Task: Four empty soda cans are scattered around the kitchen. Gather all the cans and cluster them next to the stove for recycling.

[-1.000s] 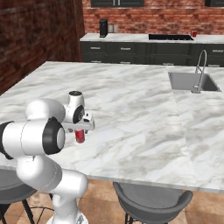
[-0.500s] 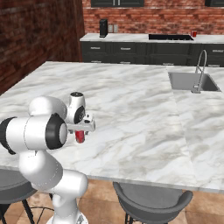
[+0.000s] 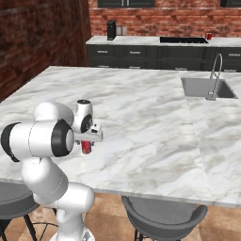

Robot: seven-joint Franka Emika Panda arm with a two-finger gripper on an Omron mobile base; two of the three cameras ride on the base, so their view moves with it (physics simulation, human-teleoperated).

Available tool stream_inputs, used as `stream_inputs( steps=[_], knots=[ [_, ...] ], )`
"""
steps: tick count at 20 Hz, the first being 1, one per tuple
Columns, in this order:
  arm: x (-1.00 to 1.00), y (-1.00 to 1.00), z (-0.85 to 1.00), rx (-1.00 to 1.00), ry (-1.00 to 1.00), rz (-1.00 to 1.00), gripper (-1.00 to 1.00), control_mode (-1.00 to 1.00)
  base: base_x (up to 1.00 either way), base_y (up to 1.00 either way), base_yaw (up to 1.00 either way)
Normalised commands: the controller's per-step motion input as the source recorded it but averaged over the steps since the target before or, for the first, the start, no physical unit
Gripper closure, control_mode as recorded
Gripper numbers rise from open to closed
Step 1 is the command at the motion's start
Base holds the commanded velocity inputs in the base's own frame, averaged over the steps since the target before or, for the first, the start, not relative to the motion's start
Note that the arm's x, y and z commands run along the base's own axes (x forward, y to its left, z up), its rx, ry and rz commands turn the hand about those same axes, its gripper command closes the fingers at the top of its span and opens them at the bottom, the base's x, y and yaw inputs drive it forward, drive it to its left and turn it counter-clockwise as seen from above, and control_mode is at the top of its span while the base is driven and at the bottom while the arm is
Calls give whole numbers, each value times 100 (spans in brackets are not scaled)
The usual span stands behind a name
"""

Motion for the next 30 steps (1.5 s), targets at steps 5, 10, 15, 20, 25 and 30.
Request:
stream_inputs(
  steps=[5,10,15,20,25,30],
  knots=[
    [0,0,0,0,1,0,100,-100,0,0,0],
    [0,-1,0,0,0,0,100,-100,0,0,0],
    [-7,-10,42,-1,-7,0,100,-100,0,0,0],
    [-27,0,60,-6,-12,-3,100,-100,0,0,0],
    [-33,-11,63,-2,-10,0,100,-100,0,0,0],
    [-30,-32,64,0,-4,0,100,-100,0,0,0]
  ],
)
